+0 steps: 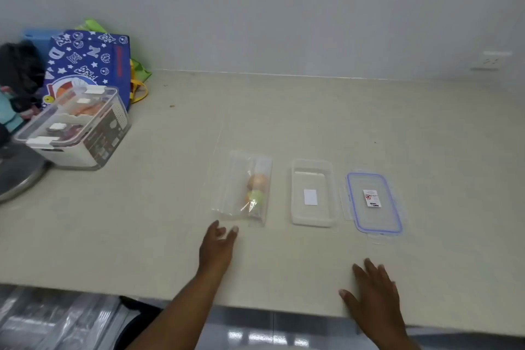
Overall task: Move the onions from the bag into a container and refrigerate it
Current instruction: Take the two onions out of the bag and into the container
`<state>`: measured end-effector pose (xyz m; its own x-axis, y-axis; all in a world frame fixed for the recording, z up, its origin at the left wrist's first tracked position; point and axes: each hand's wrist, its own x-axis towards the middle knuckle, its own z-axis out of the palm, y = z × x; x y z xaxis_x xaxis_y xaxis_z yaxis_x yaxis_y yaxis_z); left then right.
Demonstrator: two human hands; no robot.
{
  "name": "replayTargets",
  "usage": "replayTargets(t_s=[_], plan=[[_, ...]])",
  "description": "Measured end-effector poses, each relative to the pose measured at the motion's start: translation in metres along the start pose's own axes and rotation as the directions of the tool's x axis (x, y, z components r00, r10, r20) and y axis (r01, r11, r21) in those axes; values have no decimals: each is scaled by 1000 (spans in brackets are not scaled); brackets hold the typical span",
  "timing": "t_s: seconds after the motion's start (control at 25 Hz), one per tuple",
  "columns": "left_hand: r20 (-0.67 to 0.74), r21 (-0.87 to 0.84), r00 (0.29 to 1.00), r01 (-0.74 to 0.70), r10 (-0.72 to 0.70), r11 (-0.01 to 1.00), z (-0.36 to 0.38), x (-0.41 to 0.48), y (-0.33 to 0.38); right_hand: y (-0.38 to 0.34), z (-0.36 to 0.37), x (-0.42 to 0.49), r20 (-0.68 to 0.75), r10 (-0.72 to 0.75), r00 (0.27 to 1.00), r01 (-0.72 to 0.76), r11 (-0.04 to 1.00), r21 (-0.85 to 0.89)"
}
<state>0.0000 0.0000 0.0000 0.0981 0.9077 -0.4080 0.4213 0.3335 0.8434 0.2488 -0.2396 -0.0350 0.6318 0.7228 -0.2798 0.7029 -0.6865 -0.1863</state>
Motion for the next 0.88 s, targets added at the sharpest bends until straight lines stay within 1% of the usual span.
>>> replayTargets(t_s=[0.04,0.08,0.12,0.16,0.24,0.32,0.4,0.44,0.48,0.56,0.6,0.68,0.76,0.88], plan=[[-40,-160,997,59,-66,985,-2,14,8,-7,-2,2,-20,6,1000,-5,997,71],[-22,-273,990,131,-142,953,-5,23,17,-14,-3,4,-79,0,997,10,992,122],[-6,-322,986,155,-166,934,-9,33,25,-24,-5,7,-99,-36,994,49,990,132],[8,-336,984,169,-177,926,-11,41,35,-36,-9,8,-107,-81,991,96,986,138],[15,-285,988,152,-154,946,-11,49,39,-62,-13,13,-38,-184,982,188,968,164],[7,-240,991,131,-133,962,-9,45,41,-87,-19,21,49,-236,971,215,939,269],[5,-217,994,106,-108,970,-9,39,38,-114,-26,29,149,-208,967,116,875,470],[11,-211,995,99,-99,972,-9,34,36,-127,-28,35,180,-187,966,65,846,530],[19,-198,995,98,-97,975,-9,25,33,-138,-28,40,187,-183,965,51,833,551],[33,-158,995,100,-96,982,-10,6,25,-161,-29,49,160,-206,965,110,878,466],[39,-142,995,101,-96,985,-13,-4,20,-171,-29,52,128,-229,965,166,911,378],[64,-123,994,98,-91,988,-20,-22,12,-187,-27,56,63,-291,955,272,939,212],[96,-92,992,94,-85,991,-31,-35,5,-196,-22,54,43,-368,929,363,927,94],[140,-47,985,108,-100,993,-49,-39,-2,-193,-10,43,57,-448,892,446,894,43]])
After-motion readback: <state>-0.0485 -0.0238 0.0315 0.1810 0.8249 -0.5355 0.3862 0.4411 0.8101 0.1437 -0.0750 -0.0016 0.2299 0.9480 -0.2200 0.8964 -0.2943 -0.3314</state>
